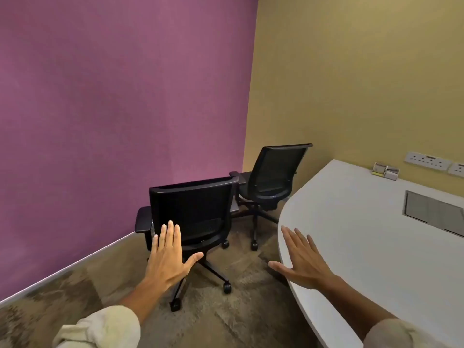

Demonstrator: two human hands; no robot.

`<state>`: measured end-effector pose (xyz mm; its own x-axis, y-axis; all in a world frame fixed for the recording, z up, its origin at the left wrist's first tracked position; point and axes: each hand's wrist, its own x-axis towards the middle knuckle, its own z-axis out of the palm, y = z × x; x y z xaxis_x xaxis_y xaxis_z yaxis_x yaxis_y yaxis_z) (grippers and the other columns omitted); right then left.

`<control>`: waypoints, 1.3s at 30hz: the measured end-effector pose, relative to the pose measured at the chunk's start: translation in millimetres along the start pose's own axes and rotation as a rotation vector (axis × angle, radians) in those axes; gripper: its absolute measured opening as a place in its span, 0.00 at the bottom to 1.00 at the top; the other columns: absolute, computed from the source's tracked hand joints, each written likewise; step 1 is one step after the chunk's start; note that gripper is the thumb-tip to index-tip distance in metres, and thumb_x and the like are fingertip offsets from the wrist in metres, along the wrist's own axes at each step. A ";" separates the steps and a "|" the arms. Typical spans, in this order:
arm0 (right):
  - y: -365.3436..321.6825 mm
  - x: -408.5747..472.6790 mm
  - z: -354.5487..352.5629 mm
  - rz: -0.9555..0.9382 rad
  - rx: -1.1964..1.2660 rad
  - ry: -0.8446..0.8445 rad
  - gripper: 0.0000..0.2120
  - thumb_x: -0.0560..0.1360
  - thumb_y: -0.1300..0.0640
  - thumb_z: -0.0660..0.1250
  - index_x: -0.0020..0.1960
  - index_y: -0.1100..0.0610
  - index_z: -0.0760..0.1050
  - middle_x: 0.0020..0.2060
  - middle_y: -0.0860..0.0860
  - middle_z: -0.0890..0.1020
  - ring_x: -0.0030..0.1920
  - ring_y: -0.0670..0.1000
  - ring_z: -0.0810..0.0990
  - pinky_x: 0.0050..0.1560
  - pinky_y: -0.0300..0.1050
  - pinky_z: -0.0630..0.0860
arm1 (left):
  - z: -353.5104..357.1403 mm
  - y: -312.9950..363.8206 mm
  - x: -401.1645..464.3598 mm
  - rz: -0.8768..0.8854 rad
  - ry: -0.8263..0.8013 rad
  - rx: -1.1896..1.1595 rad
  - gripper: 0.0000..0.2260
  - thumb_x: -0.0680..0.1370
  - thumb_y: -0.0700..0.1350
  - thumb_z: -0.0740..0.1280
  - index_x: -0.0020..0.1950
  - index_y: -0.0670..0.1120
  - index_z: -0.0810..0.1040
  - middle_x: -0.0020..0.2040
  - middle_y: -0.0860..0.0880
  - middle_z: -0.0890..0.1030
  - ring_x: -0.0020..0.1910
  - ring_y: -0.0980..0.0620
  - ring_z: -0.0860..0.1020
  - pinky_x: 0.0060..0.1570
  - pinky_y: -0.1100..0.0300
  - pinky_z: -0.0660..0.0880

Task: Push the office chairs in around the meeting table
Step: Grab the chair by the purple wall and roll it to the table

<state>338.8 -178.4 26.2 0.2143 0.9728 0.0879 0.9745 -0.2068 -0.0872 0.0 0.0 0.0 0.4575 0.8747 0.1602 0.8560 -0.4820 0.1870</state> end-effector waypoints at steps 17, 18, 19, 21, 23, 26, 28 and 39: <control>59.0 184.2 20.9 -0.084 0.094 -0.008 0.51 0.68 0.18 0.42 0.81 0.47 0.37 0.81 0.46 0.41 0.79 0.52 0.36 0.72 0.52 0.31 | 41.8 30.5 158.6 -0.001 0.049 0.077 0.50 0.69 0.79 0.36 0.77 0.42 0.36 0.80 0.41 0.39 0.78 0.45 0.38 0.76 0.47 0.40; 67.0 197.9 19.0 -0.086 0.096 -0.008 0.51 0.68 0.18 0.42 0.81 0.47 0.37 0.81 0.47 0.41 0.79 0.52 0.37 0.72 0.52 0.32 | 42.5 37.2 172.6 0.000 0.045 0.092 0.50 0.69 0.79 0.36 0.77 0.42 0.35 0.80 0.41 0.40 0.78 0.44 0.38 0.76 0.46 0.41; 75.1 211.0 16.8 -0.086 0.098 -0.005 0.51 0.68 0.19 0.42 0.81 0.47 0.38 0.81 0.47 0.42 0.80 0.53 0.37 0.72 0.53 0.32 | 42.9 44.3 186.4 -0.003 0.042 0.098 0.50 0.69 0.79 0.36 0.76 0.42 0.35 0.80 0.41 0.40 0.78 0.44 0.38 0.76 0.46 0.42; 90.4 236.6 11.2 -0.083 0.098 0.003 0.52 0.67 0.19 0.42 0.81 0.47 0.37 0.81 0.47 0.42 0.80 0.53 0.38 0.73 0.53 0.33 | 43.1 58.8 213.6 -0.011 0.051 0.093 0.50 0.69 0.79 0.36 0.76 0.42 0.35 0.80 0.41 0.40 0.78 0.44 0.39 0.77 0.45 0.43; 104.4 260.9 6.5 -0.088 0.096 0.006 0.52 0.66 0.18 0.41 0.81 0.48 0.37 0.81 0.48 0.42 0.80 0.54 0.39 0.73 0.54 0.34 | 44.1 71.3 238.2 -0.018 0.054 0.106 0.50 0.69 0.79 0.36 0.76 0.42 0.35 0.79 0.41 0.39 0.78 0.44 0.38 0.77 0.44 0.44; 119.3 291.2 8.0 -0.104 0.095 0.002 0.52 0.67 0.18 0.42 0.81 0.48 0.37 0.81 0.48 0.43 0.80 0.54 0.40 0.73 0.54 0.35 | 49.9 82.0 266.5 -0.033 0.039 0.151 0.50 0.69 0.78 0.34 0.76 0.42 0.34 0.79 0.41 0.38 0.79 0.44 0.39 0.78 0.45 0.44; 125.2 310.6 14.8 -0.124 0.111 0.004 0.51 0.69 0.18 0.44 0.81 0.47 0.37 0.82 0.48 0.44 0.80 0.54 0.40 0.73 0.53 0.35 | 55.4 83.8 281.0 -0.050 0.022 0.183 0.50 0.70 0.78 0.35 0.77 0.41 0.37 0.80 0.41 0.42 0.79 0.43 0.43 0.77 0.45 0.45; 49.0 401.1 61.3 -0.431 0.194 0.016 0.42 0.75 0.32 0.61 0.80 0.54 0.53 0.76 0.53 0.65 0.74 0.54 0.64 0.73 0.47 0.60 | 69.1 -17.5 340.8 0.056 0.083 0.267 0.27 0.75 0.70 0.53 0.48 0.49 0.78 0.38 0.52 0.80 0.38 0.49 0.79 0.38 0.53 0.75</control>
<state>468.4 208.0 -3.7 -0.2044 0.9637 0.1718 0.9447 0.2402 -0.2234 157.6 310.1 -15.7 0.4940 0.8345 0.2442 0.8681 -0.4891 -0.0849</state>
